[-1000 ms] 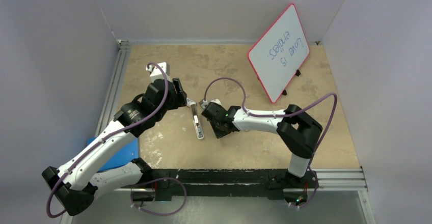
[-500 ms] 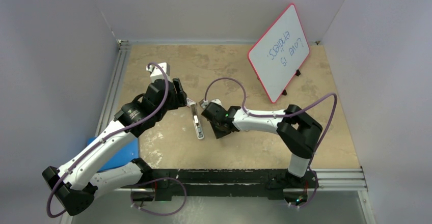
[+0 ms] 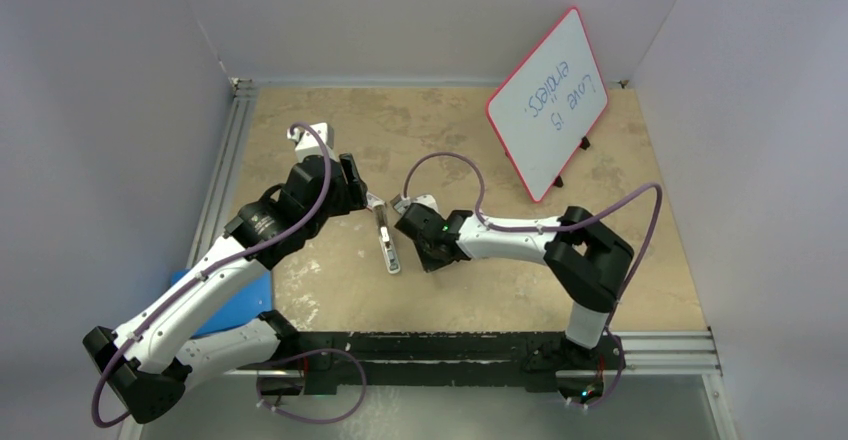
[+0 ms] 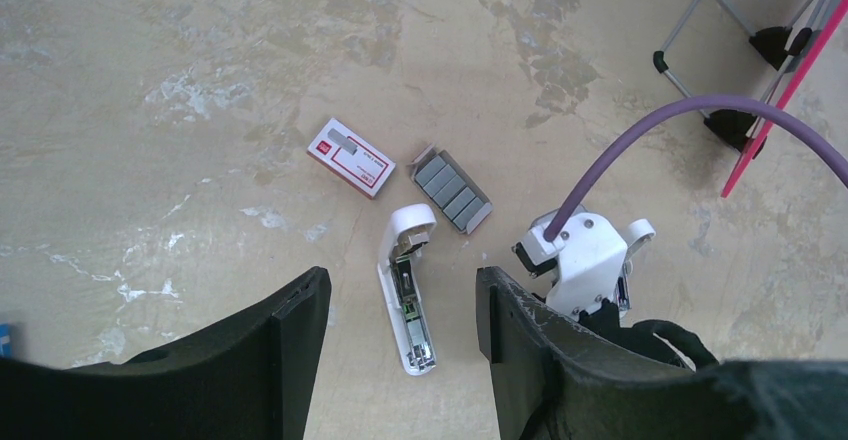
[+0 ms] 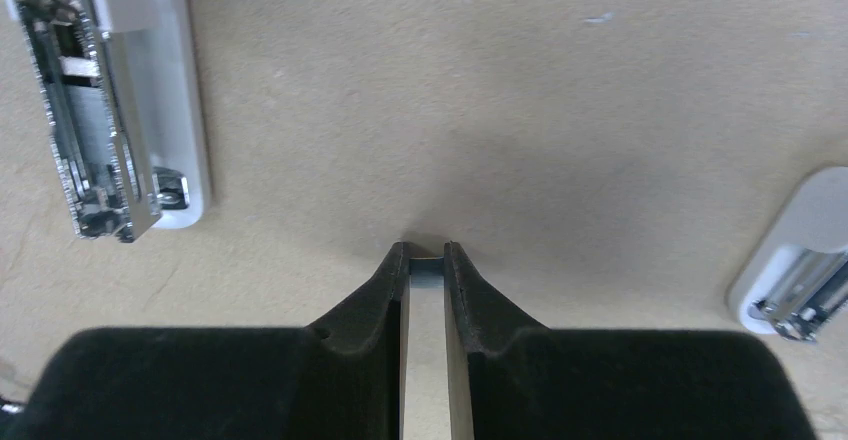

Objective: Load the staples into the stapler

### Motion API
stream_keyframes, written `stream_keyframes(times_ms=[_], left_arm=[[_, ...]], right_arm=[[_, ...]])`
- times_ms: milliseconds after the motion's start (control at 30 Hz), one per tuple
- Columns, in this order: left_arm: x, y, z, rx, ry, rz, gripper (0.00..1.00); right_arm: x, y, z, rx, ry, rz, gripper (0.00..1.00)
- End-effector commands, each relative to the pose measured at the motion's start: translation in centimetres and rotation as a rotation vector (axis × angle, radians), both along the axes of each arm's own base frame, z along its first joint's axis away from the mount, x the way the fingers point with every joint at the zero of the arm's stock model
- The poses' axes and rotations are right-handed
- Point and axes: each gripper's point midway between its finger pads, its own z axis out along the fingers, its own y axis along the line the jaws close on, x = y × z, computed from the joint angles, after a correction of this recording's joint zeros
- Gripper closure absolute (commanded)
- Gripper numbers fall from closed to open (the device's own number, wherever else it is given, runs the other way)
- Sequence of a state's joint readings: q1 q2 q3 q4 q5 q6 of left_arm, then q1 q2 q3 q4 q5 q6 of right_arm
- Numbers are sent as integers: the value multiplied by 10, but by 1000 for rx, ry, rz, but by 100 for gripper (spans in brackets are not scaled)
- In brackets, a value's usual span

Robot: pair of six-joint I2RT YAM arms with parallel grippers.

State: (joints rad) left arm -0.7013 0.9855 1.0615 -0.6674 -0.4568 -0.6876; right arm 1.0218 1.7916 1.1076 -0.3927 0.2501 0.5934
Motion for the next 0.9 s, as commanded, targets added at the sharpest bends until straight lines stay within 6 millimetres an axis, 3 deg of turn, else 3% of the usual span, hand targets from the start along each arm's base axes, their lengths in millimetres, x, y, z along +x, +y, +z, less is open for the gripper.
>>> stream_keyframes(times_ms=[0,300,533,867], left_arm=[[5,-4,7,-20,-31,-7,45],[6,-6,4,-15,-23,-11,45],[7,-8,2,-15,-15,-17,45],[7,-9,2,-16,-13,-20,45]], right_arm=[[22,-13,23,23,-117,-100,86],[59,-64,60,88,-238,-261,87],[66,-102,51,52,-241,-342,86],[67,-117,49,83,-210,-383,86]])
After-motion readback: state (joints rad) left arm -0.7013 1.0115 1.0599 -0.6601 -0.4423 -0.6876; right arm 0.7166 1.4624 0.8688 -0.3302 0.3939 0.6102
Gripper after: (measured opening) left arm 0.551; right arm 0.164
